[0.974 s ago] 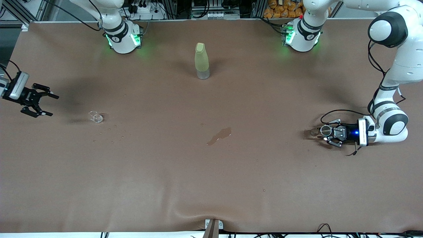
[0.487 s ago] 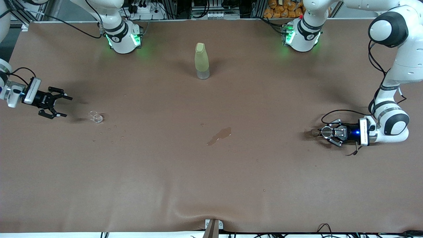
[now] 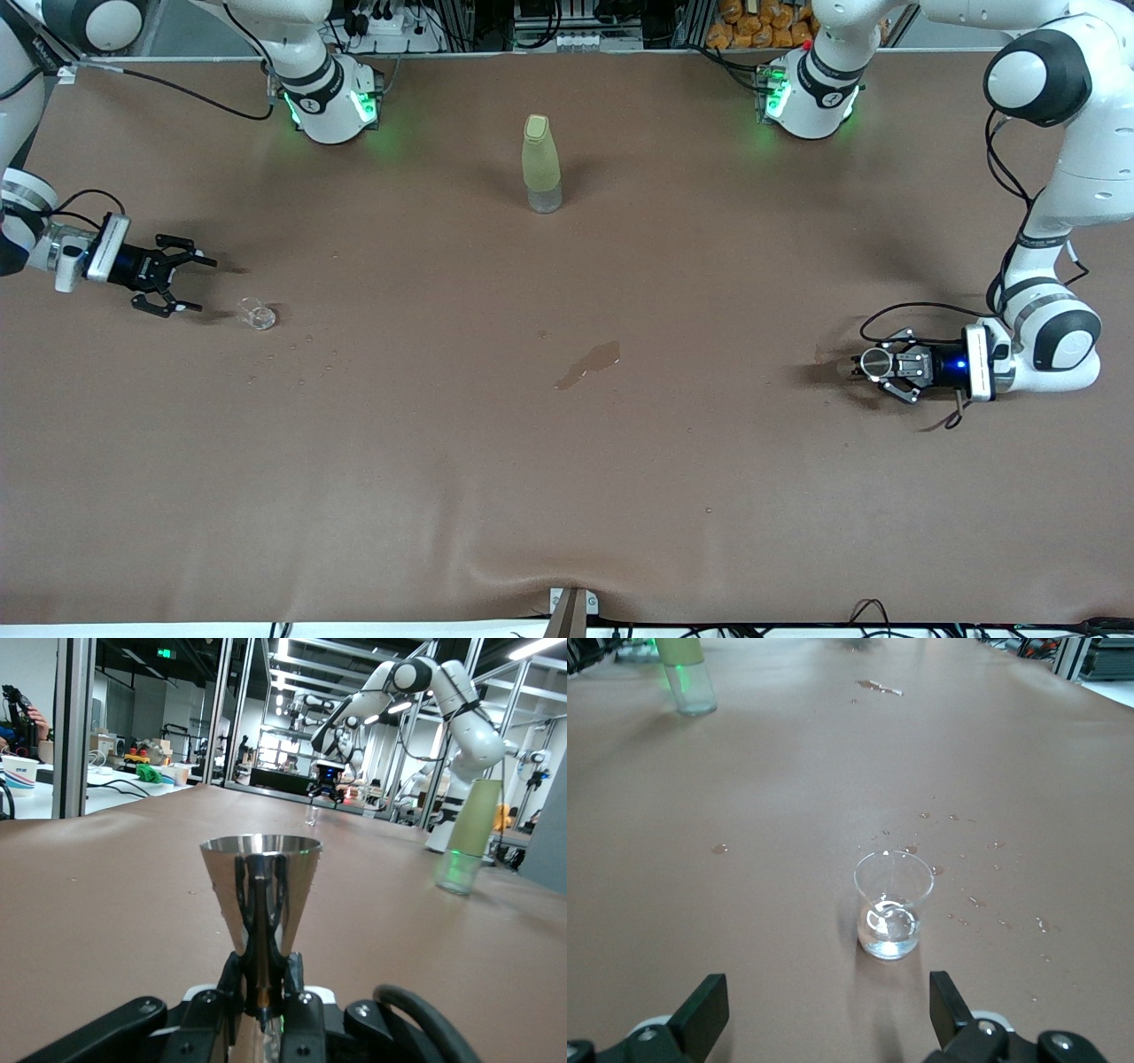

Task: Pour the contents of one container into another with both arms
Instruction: 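Grasp the jigger with the left gripper while the right gripper reaches the cup, then lift the jigger with the left gripper while the right gripper grasps the cup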

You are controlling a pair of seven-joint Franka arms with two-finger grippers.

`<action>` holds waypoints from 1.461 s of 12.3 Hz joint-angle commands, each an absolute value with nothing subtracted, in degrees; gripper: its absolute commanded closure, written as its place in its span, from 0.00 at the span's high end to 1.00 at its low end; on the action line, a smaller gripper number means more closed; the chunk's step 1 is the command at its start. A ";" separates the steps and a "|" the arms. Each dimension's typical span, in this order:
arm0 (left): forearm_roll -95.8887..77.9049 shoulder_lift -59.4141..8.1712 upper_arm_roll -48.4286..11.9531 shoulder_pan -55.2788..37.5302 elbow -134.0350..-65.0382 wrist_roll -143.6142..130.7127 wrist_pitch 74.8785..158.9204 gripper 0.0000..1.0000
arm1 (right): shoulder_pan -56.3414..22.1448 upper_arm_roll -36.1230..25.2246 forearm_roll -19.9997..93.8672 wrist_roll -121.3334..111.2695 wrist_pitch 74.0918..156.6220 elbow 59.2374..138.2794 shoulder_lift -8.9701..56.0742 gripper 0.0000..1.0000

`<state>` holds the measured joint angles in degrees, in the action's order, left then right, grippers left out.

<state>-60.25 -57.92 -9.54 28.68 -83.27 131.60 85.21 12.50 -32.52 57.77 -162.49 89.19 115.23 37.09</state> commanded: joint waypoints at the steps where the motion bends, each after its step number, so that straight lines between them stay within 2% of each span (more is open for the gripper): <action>1: -62.84 -55.38 -9.49 25.15 -84.11 130.78 89.28 0.00 | 15.72 -32.61 60.64 -180.17 85.44 114.09 40.77 1.00; 9: -65.55 -54.05 -13.52 19.25 -84.46 132.01 90.70 0.00 | 16.79 -32.34 70.39 -186.50 75.60 106.80 52.19 1.00; 13: -75.91 -53.96 -15.12 10.66 -84.99 132.10 99.04 0.00 | 16.87 -31.91 73.82 -189.14 72.43 105.64 55.45 1.00; 18: -83.74 -54.32 -15.21 1.78 -84.81 133.85 108.43 0.00 | 18.72 -28.48 74.53 -189.32 72.16 103.71 57.39 1.00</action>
